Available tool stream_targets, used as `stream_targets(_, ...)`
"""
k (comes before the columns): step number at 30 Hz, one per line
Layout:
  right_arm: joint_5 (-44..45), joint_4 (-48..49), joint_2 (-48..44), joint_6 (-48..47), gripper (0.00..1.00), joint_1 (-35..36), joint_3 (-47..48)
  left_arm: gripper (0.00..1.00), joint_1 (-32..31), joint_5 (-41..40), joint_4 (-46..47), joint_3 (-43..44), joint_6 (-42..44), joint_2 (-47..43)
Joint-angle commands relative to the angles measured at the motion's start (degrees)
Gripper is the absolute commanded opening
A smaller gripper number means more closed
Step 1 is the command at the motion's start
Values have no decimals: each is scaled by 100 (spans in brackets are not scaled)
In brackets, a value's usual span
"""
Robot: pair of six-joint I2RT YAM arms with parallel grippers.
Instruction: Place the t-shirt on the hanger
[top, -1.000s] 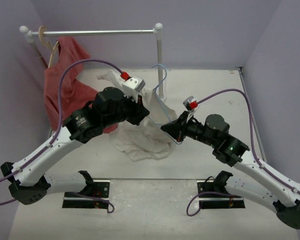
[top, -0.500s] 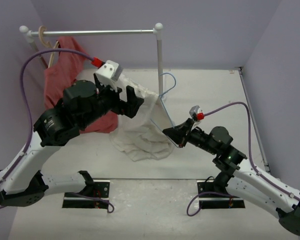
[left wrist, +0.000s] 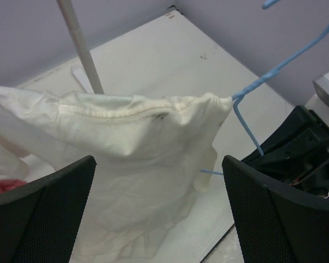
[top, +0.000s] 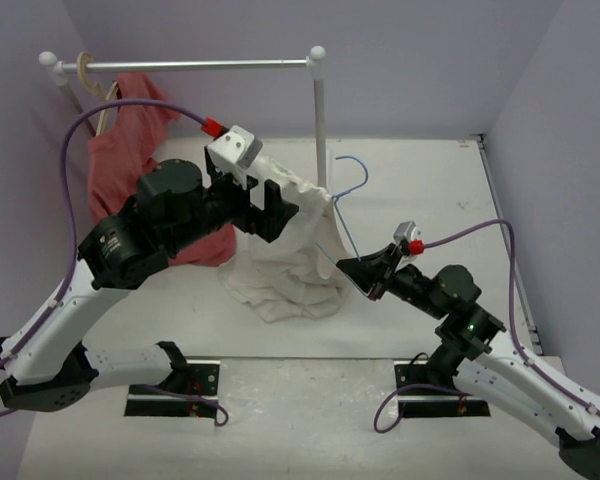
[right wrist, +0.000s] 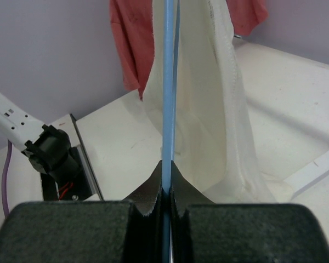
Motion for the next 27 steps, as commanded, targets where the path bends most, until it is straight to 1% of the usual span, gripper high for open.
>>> stream_targets(1,-81,448,-268,-145,0,-150,67,100,-4,760,146,-39,2285,-235)
stream_targets(2,-108,448,-269,-144,0,-150,67,100,-4,719,137,-116,2598,-295)
stream_targets(3,-151,448,-328,-161,0,-159,58,100,-4,523,262,-464,3283,-474)
stream_targets(4,-170,440,-373,-187,0,-168,16,100,-4,439,360,-723,3675,-592)
stream_targets(6,-244,392,-501,-266,0,-168,-25,100,-4,621,409,-1140,4570,-706)
stream_targets(7,-250,294,-549,-301,0,-168,-21,100,-9,814,383,-1179,4898,-661)
stream_targets(10,-345,79,-612,-407,0,-177,-47,100,-4,1418,312,-1017,5466,-448)
stream_targets(11,-346,54,-621,-408,0,-177,-47,100,-13,1513,320,-1016,5620,-422)
stream_targets(13,-695,69,-657,-462,0,-177,-169,100,-13,1497,569,-1000,6067,-341)
stream_targets(17,-809,132,-683,-425,0,-168,-295,100,-13,1747,687,-937,6373,-289)
stream_targets(20,-699,105,-717,-452,0,-168,-346,100,-13,2112,602,-788,6338,-307)
stream_targets(23,-655,97,-761,-469,0,-168,-355,100,-13,2305,429,-640,6251,-359)
stream_targets(27,-690,27,-709,-496,0,-177,-286,100,-13,2290,209,-595,6224,-282)
